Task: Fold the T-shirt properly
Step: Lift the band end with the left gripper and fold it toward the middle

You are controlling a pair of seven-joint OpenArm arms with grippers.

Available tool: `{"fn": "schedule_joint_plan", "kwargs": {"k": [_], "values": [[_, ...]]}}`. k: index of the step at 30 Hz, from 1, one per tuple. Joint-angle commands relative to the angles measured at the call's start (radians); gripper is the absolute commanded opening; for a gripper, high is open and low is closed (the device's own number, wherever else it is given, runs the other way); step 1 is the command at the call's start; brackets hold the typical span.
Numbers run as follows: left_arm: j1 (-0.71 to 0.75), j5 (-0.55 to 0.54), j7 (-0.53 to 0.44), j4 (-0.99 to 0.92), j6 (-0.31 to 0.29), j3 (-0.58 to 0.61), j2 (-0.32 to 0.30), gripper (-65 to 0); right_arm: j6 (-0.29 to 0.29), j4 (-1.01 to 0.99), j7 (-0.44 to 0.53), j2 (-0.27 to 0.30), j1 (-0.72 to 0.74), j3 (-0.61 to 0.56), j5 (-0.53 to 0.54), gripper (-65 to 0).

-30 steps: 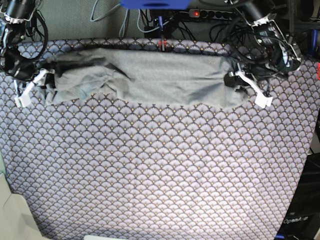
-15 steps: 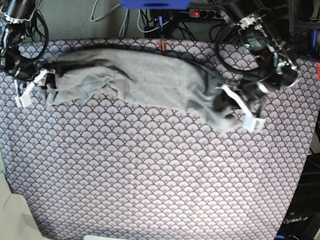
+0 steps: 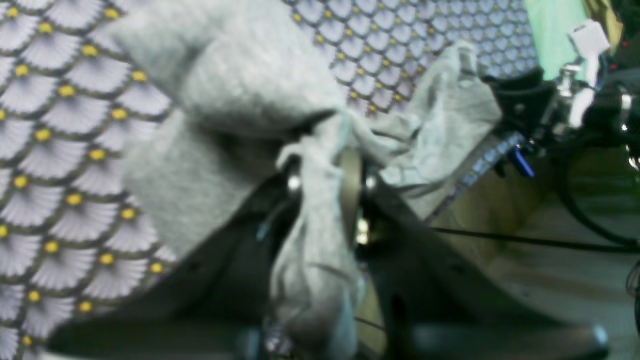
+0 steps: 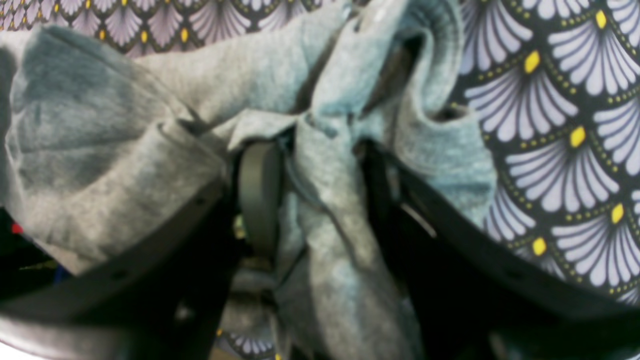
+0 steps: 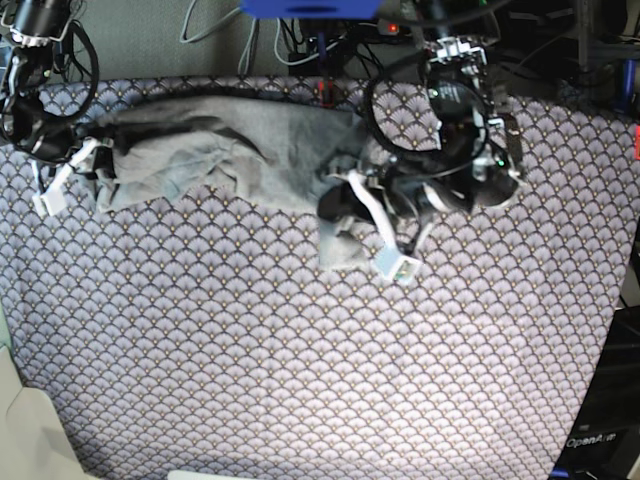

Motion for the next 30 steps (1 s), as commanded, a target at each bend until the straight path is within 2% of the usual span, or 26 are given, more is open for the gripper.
{"fn": "schedule_joint_plan", "kwargs": {"k": [1, 5, 10, 13, 17, 21, 30], "values": [[-0.018, -0.024, -0.018, 0.014, 0.006, 0.013, 0.007, -65.0, -0.004, -0.012, -0.082, -0.017, -0.013, -0.024, -0.055, -40.6], [-0.040, -0.024, -0.018, -0.023, 0.044, 0.066, 0.007, -65.0, -0.004, -0.012, -0.082, -0.017, -0.013, -0.024, -0.055, -40.6], [-0.109, -0.015, -0.018, -0.156, 0.045, 0.171, 0.007, -65.0, -0.004, -0.012, -0.082, -0.017, -0.011, -0.024, -0.055, -40.6], [-0.132, -0.014, -0.018, -0.175, 0.053, 0.233, 0.007, -65.0, -0.004, -0.012, -0.082, -0.017, -0.011, -0.024, -0.055, -40.6], [-0.155, -0.023, -0.018, -0.178, 0.168, 0.323, -0.004, -65.0, -0.004, -0.011, -0.082, -0.016, -0.011, -0.024, -0.055, -40.6], [-0.156, -0.023, -0.018, -0.178, 0.220, 0.371, -0.007, -65.0, -0.004, -0.011, -0.082, -0.017, -0.011, -0.024, -0.055, -40.6], [-0.171, -0.023, -0.018, -0.178, 0.223, 0.389, -0.027, -65.0, -0.004, -0.011, -0.082, -0.017, -0.005, -0.024, -0.054, -40.6]]}}
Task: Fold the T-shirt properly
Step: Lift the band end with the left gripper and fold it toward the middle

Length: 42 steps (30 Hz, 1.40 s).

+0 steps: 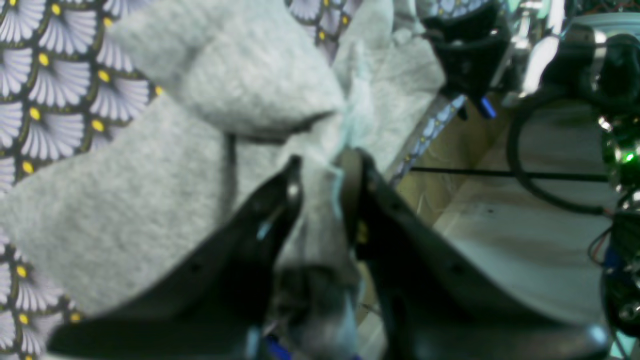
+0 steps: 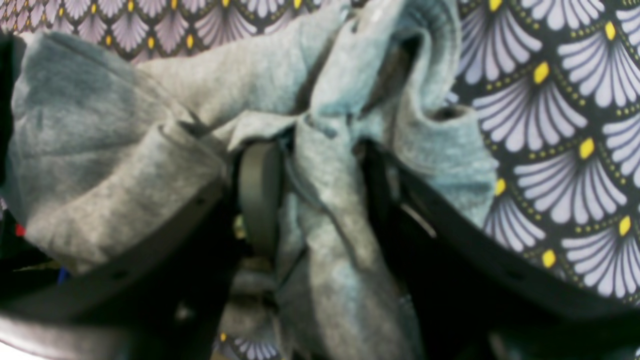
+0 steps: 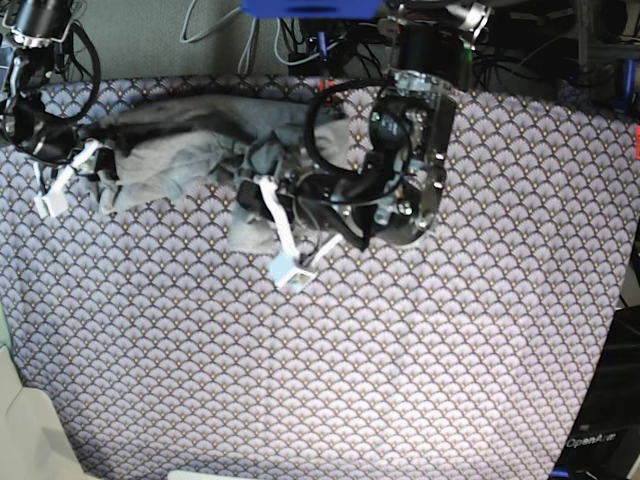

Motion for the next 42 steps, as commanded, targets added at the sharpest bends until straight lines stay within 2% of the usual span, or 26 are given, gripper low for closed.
{"fn": "schedule_joint_plan", "kwargs": {"k": [1, 6, 7, 10, 13, 15, 17, 19, 23, 25, 28, 31, 35, 36, 42], "values": [[-0.020, -0.024, -0.010, 0.017, -0.002, 0.020, 0.012, -65.0, -0.004, -0.011, -0.083, -0.012, -0.012, -0.021, -0.056, -40.6], [-0.022, -0.022, -0.010, 0.017, -0.002, 0.066, 0.014, -65.0, -0.004, -0.011, -0.083, -0.012, -0.015, -0.021, -0.056, -40.6], [-0.022, -0.024, -0.010, 0.017, -0.002, 0.077, 0.012, -63.2, -0.004, -0.011, -0.083, -0.012, -0.015, -0.021, -0.056, -40.6], [-0.022, -0.016, -0.010, 0.017, -0.002, 0.097, 0.011, -52.2, -0.004, -0.011, -0.083, -0.012, -0.015, -0.023, -0.056, -40.6], [-0.017, -0.018, -0.010, 0.021, -0.002, 0.098, 0.009, -37.8, -0.004, -0.011, -0.083, -0.012, -0.016, -0.023, -0.056, -40.6], [-0.018, -0.024, -0.010, 0.026, -0.005, 0.103, -0.011, -30.1, -0.004, -0.011, -0.083, -0.012, -0.016, -0.023, -0.056, -40.6], [-0.017, -0.024, -0.010, 0.027, -0.010, 0.101, -0.017, -25.2, -0.004, -0.011, -0.083, -0.012, -0.016, -0.023, -0.056, -40.6], [-0.015, -0.024, -0.010, 0.027, -0.012, 0.097, -0.017, -24.0, -0.004, -0.011, -0.083, -0.012, -0.018, -0.023, -0.056, -40.6], [-0.020, -0.024, -0.010, 0.035, -0.012, 0.046, -0.017, -24.1, -0.004, -0.011, -0.083, -0.012, -0.019, -0.023, -0.056, -40.6], [-0.018, -0.022, -0.010, 0.076, -0.004, -0.046, -0.020, -24.2, -0.004, -0.011, -0.083, -0.012, -0.019, -0.023, -0.056, -40.6], [-0.020, -0.015, -0.010, 0.078, -0.002, -0.220, -0.057, -26.4, -0.004, -0.011, -0.083, -0.011, -0.019, -0.023, -0.056, -40.6], [-0.022, -0.025, -0.010, 0.020, -0.012, -0.295, -0.109, -39.0, -0.004, -0.011, -0.083, -0.009, -0.018, -0.023, -0.056, -40.6], [-0.014, -0.025, -0.010, -0.040, -0.013, -0.296, -0.153, -62.5, -0.004, -0.011, -0.083, -0.011, -0.013, -0.023, -0.056, -40.6], [-0.014, -0.025, -0.010, -0.045, -0.013, -0.289, -0.156, -65.0, -0.004, -0.011, -0.083, -0.011, -0.012, -0.023, -0.056, -40.6], [-0.018, -0.027, -0.010, -0.042, -0.013, -0.200, -0.132, -65.0, -0.004, -0.009, -0.083, 0.000, -0.010, -0.017, -0.054, -40.6]]}}
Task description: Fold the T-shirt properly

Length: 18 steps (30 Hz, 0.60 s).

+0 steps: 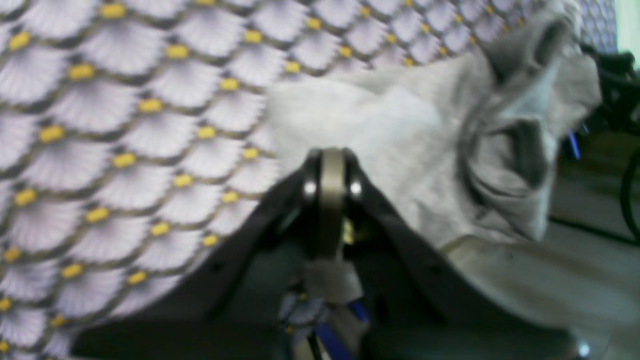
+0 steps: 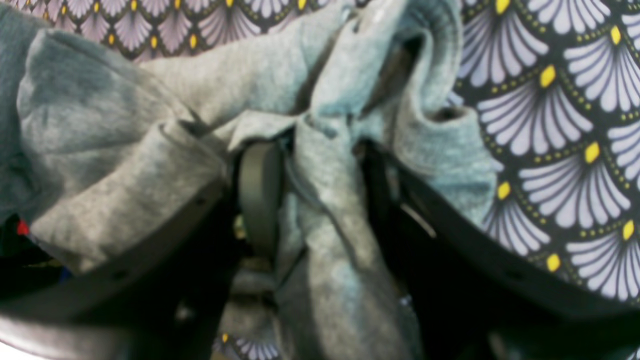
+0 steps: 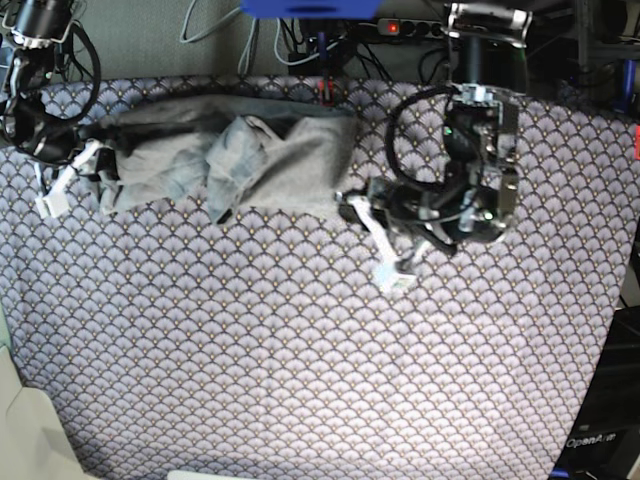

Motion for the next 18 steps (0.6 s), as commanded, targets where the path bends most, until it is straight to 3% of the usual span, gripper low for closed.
{"fn": "schedule_joint_plan", "kwargs": {"k": [1, 5, 9, 15, 18], "values": [[-0.024, -0.022, -0.010, 0.017, -0.001, 0.013, 0.020, -65.0, -0.004, -0.009, -0.082, 0.006, -0.012, -0.014, -0.055, -40.6], [-0.025, -0.009, -0.010, -0.003, 0.004, 0.042, 0.059, -65.0, -0.004, -0.009, -0.082, 0.013, -0.012, -0.012, -0.055, -40.6], [-0.025, -0.009, -0.010, -0.081, 0.008, 0.080, 0.059, -65.0, -0.004, 0.000, -0.082, 0.032, -0.011, -0.006, -0.053, -40.4], [-0.024, -0.010, -0.057, -0.171, 0.008, 0.090, 0.013, -65.0, -0.004, 0.107, -0.093, 0.047, -0.023, 0.081, -0.056, -40.3], [-0.024, -0.018, -0.068, -0.179, 0.007, 0.087, -0.015, -65.0, -0.004, 0.185, -0.150, 0.059, -0.024, 0.126, -0.055, -40.3]]}}
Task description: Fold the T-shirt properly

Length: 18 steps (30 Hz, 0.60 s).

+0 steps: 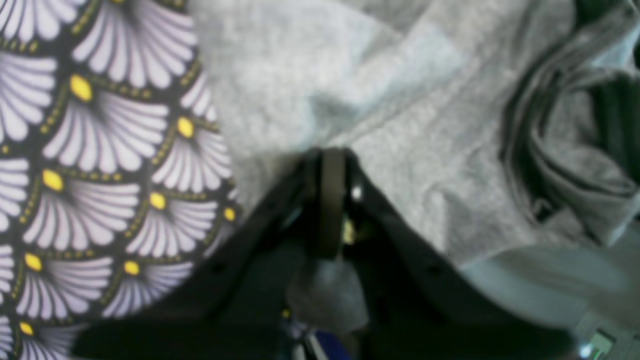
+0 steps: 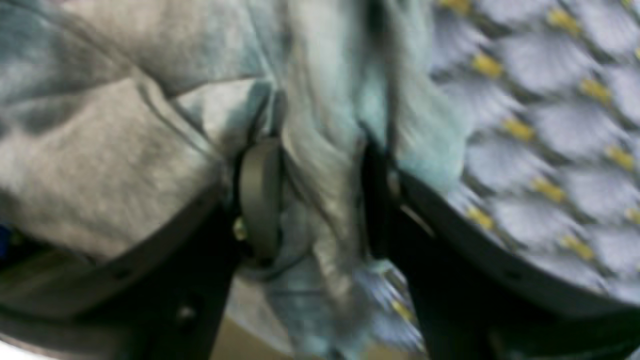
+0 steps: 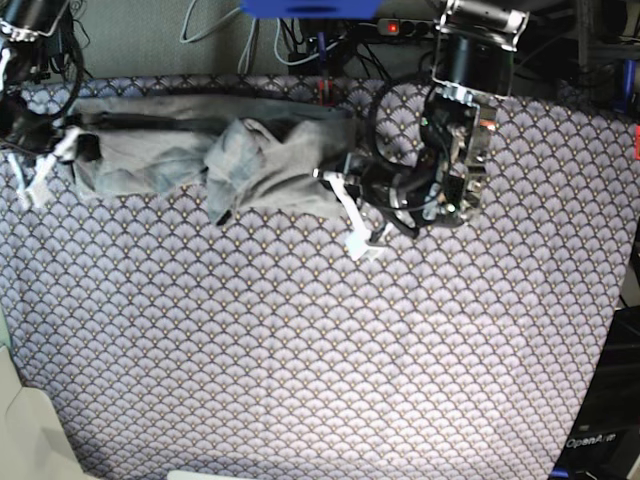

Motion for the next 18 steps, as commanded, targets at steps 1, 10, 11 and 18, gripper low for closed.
{"fn": "schedule_joint_plan", "kwargs": {"k": [1, 10, 11, 18], "values": [[-0.020, -0.010, -0.005, 0.015, -0.005, -0.003, -0.008, -65.0, -0.001, 0.053, -0.001, 0.027, 0.013, 0.027, 0.018, -40.3], [-0.016, -0.010, -0.007, 0.021, -0.011, -0.006, -0.010, -65.0, -0.001, 0.320, -0.149, 0.023, 0.026, 0.121, 0.023, -40.3], [-0.016, -0.010, -0.007, 0.022, -0.011, -0.006, -0.010, -65.0, -0.001, 0.365, -0.176, 0.019, 0.033, 0.121, 0.023, -40.5], [-0.019, -0.012, 0.004, 0.027, -0.011, -0.009, -0.008, -65.0, -0.001, 0.486, -0.220, -0.055, 0.062, 0.029, 0.114, -40.8]]}}
